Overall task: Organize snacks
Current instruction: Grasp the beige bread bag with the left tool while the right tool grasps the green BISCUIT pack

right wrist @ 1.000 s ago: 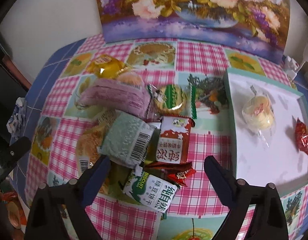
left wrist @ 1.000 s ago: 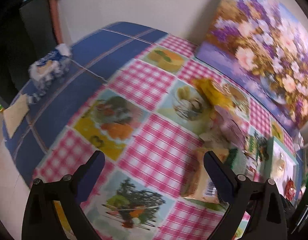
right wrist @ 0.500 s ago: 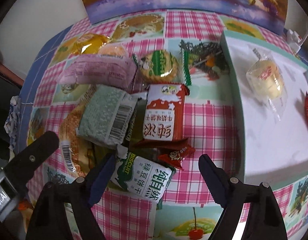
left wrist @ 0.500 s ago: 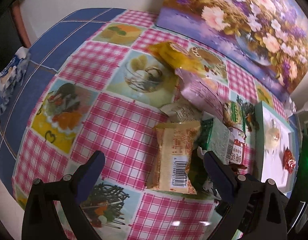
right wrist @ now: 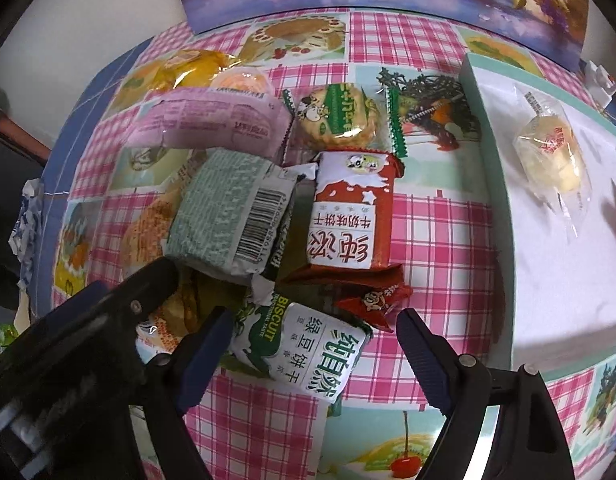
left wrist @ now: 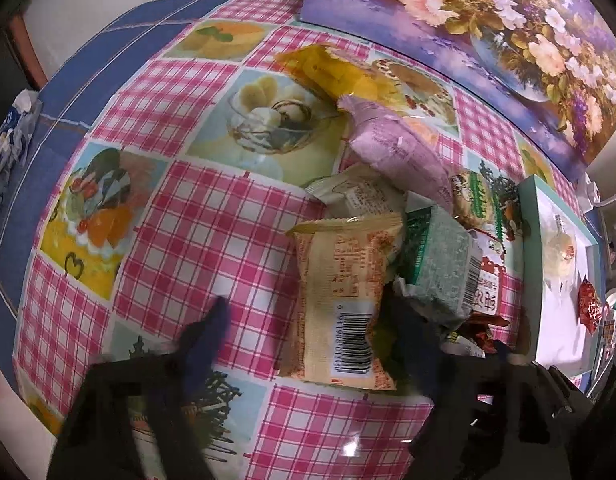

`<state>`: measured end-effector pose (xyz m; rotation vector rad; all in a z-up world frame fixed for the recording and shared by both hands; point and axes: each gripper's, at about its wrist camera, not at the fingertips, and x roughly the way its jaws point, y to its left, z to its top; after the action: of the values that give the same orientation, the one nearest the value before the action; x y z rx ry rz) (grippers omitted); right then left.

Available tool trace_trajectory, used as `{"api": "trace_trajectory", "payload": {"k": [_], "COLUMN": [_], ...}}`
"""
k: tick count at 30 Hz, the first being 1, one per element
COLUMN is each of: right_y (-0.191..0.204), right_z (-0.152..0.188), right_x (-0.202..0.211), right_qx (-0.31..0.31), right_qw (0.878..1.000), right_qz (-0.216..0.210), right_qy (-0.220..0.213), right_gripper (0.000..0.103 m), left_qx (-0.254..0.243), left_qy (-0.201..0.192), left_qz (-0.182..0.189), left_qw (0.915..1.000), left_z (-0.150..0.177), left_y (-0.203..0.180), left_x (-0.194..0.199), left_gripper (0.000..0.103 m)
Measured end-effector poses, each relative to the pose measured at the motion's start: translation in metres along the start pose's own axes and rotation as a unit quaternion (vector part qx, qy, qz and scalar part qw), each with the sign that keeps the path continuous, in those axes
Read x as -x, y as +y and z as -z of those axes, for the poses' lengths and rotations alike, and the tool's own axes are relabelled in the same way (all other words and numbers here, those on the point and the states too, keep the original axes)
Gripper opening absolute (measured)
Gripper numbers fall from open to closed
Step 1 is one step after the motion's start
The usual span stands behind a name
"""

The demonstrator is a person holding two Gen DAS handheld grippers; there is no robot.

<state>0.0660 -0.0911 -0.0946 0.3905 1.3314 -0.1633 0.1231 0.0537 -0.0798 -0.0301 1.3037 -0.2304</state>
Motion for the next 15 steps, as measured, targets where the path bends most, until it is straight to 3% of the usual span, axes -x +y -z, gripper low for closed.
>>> {"api": "trace_trajectory", "payload": {"k": [7,15], "right_y": [0.008,0.022], "right_z": [0.005,0.007], "right_x": [-0.009,-0.017], "right_qx": [0.008,0.021], "right_qw": [1.0,1.0], "right_qz": [0.003,0.01], "right_qy": [0.005,0.003], "right_gripper": [0.087,0.087], "left_qx": [0.014,0.034], "left_qy": [0.01,0.004], "left_qz": [-0.002,-0.01], "left_qw": [0.9999,0.9994], "left_z": [0.0,-0.001], "left_y": [0.009,0.022], "left_x": [-0.01,-0.01], "left_gripper": [0.044,0.042]}}
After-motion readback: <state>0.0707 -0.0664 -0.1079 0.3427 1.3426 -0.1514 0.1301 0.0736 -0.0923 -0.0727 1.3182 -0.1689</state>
